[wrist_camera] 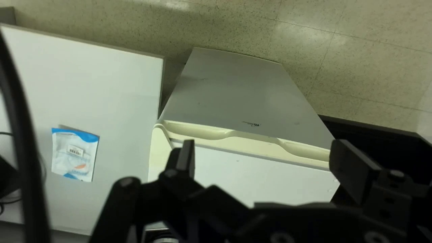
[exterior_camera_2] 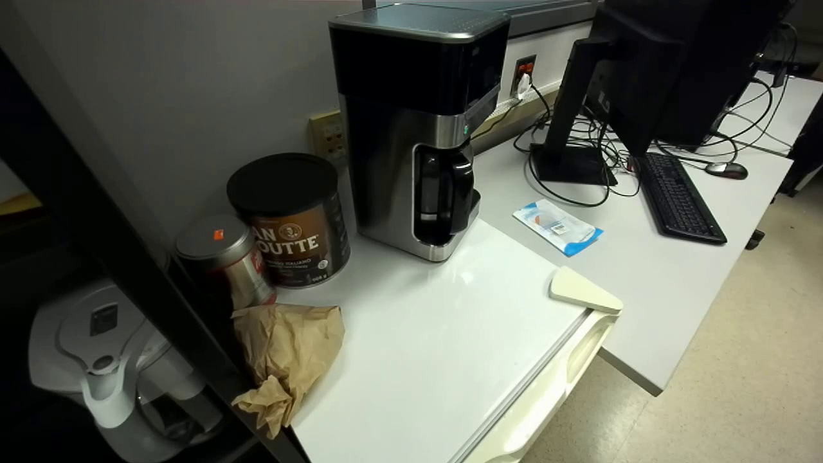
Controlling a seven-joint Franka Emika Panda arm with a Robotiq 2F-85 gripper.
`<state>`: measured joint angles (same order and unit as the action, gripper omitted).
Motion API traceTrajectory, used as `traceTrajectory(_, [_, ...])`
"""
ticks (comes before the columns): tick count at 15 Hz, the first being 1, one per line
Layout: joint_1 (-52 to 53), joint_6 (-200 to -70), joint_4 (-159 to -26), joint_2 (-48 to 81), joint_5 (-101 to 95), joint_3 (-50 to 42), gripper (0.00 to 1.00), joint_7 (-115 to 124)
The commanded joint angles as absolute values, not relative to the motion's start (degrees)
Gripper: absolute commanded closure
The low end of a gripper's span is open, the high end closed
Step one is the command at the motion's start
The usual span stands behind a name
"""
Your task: Press a button on the coffee maker
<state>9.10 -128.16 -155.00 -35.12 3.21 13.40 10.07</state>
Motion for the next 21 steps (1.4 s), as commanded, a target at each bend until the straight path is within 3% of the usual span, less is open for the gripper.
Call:
traceTrajectory(1, [8.0,-131.0,-151.6,-28.5,-1.7,8.0,0.0,-2.1])
traceTrajectory(12, [0.8,-146.7,-141.9,-11.6,-27.5,1.1,0.0,-24.7])
traceTrajectory(13, [-0.1,-149.6,-141.0,-10.0,-30.3,0.5,0.25,-25.8])
traceTrajectory(15, [-1.6,-155.8,-139.9,-7.4,-35.5,-0.4,0.33,-27.5])
traceTrajectory(21, [-6.2,-172.3,-134.8,1.2,-51.1,-3.0,0.81,-24.8])
